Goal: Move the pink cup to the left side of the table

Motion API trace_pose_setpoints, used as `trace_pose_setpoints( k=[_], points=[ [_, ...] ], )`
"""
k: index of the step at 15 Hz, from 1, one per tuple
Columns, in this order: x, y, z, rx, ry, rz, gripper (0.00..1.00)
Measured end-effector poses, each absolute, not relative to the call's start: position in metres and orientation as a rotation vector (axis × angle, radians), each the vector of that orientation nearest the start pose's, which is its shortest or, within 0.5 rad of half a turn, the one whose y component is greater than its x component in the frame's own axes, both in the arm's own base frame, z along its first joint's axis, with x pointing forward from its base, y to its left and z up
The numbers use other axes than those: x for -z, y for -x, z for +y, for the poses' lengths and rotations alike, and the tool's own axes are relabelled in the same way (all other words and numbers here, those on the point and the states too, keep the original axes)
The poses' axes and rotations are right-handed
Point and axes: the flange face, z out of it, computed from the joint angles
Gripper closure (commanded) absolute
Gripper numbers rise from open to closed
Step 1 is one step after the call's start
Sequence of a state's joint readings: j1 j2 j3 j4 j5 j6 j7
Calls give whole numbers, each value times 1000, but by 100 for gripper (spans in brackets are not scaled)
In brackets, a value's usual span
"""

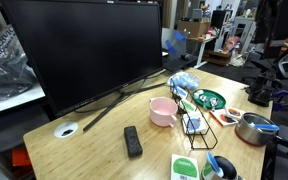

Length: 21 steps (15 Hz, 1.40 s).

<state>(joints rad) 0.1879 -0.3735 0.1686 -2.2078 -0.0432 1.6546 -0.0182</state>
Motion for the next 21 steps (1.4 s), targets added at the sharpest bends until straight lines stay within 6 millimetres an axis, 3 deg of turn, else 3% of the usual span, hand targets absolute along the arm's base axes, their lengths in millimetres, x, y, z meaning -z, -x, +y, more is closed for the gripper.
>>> trace_pose_setpoints(
  k=[9,14,17,21],
  points=[
    [-514,-402,153,-271,3214,-608,0],
    [-501,-419,177,-184,3237,-717,0],
    [-484,-443,187,-150,3250,-788,0],
    [-439,-479,194,-169,3208,-922,0]
  ],
)
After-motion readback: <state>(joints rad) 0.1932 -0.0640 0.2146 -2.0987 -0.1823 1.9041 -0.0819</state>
